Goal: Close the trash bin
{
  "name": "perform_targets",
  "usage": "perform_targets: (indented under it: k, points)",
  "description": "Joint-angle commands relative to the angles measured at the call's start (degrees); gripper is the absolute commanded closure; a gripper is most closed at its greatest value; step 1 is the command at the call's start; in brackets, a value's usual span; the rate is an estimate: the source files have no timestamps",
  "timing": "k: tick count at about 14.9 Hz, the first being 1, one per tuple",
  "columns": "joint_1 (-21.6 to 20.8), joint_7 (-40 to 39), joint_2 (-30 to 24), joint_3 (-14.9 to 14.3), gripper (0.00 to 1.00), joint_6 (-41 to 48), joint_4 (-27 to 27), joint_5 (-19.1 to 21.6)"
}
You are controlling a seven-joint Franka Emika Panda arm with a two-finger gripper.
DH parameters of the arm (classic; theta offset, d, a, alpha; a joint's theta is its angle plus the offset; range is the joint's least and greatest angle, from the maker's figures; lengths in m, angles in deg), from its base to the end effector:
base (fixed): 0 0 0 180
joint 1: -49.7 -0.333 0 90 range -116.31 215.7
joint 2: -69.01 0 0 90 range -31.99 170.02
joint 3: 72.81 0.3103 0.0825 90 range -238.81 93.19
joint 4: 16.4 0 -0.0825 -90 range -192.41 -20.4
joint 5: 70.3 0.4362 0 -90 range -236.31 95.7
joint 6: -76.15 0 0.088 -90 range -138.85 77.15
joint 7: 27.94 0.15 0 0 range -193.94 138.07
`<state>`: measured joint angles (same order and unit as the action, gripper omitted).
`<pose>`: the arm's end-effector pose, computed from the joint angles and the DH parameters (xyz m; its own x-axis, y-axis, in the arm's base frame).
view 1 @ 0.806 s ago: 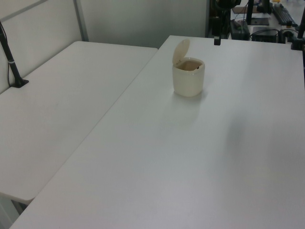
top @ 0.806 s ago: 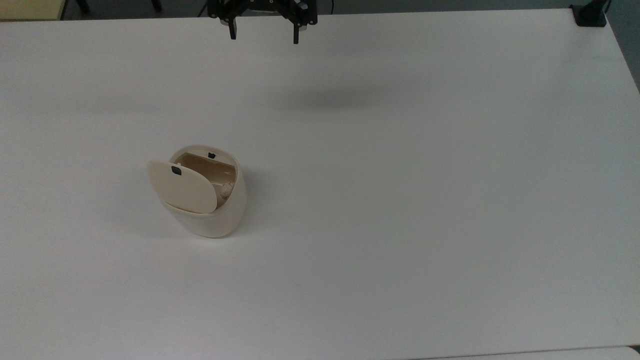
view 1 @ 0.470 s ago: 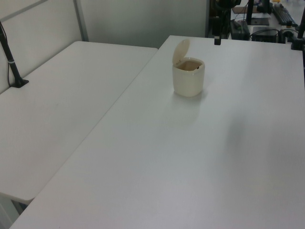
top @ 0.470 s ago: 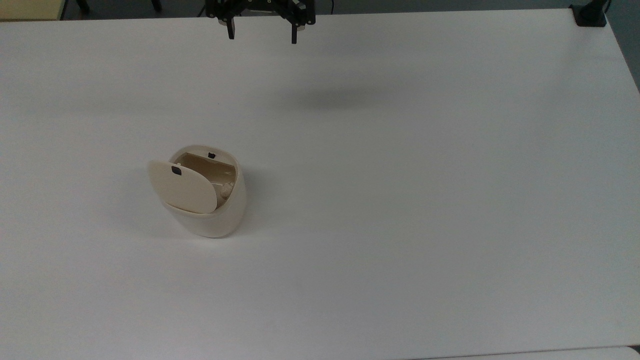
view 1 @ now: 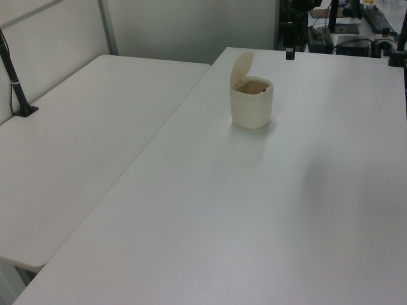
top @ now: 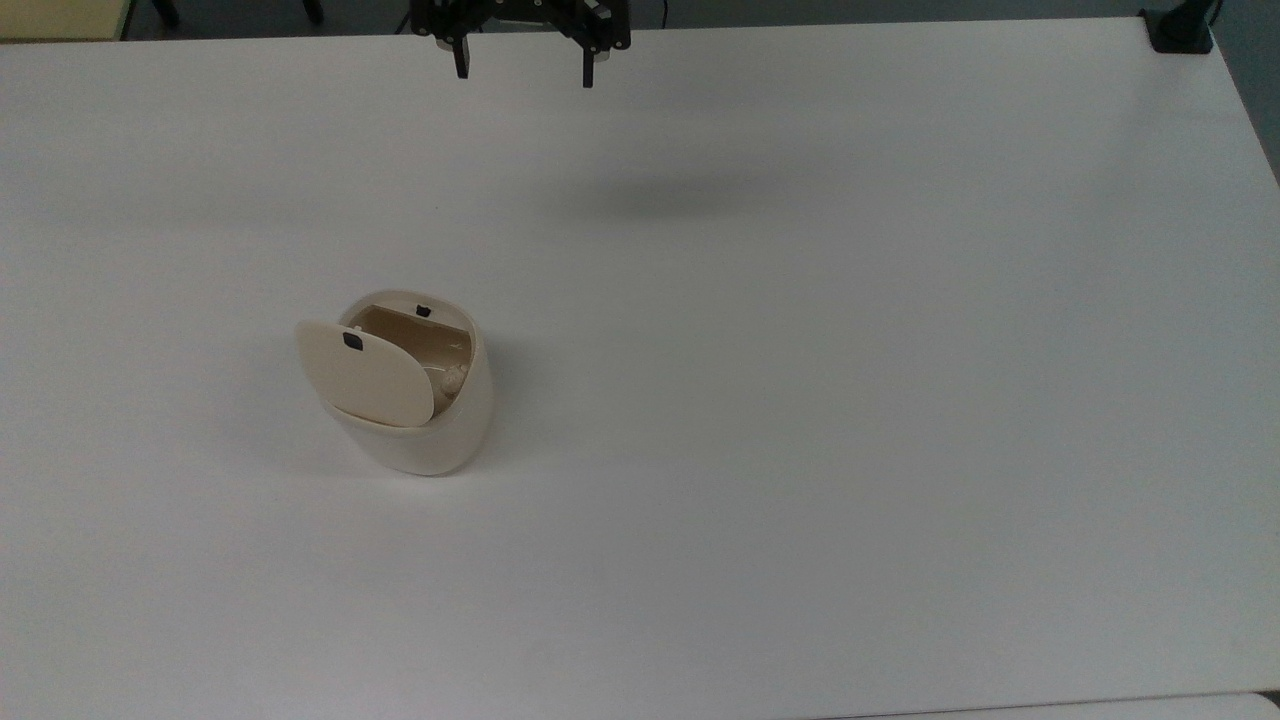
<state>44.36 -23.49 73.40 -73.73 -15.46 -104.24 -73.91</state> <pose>0.6303 0.0397 0.5509 1.0000 0.0014 -0.0059 0.0018 -0.9979 0.0648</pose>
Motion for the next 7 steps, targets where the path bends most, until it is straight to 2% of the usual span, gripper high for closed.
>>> perform_targets:
  k: [1, 3, 4, 6, 7]
  points:
    - [-0.47, -1.29, -1.04, -0.30, 0.00, 1.25, -0.84, -0.70]
    - [-0.47, -1.29, -1.04, -0.30, 0.00, 1.25, -0.84, -0.70]
    - [-0.29, -1.37, -1.04, -0.30, 0.11, 1.25, -0.93, -0.70]
    - [-0.29, -2.16, -1.04, -0.30, 0.52, 1.17, -0.93, -0.35]
    - [-0.29, -2.25, -1.04, -0.30, 0.69, 1.25, -0.93, -0.35]
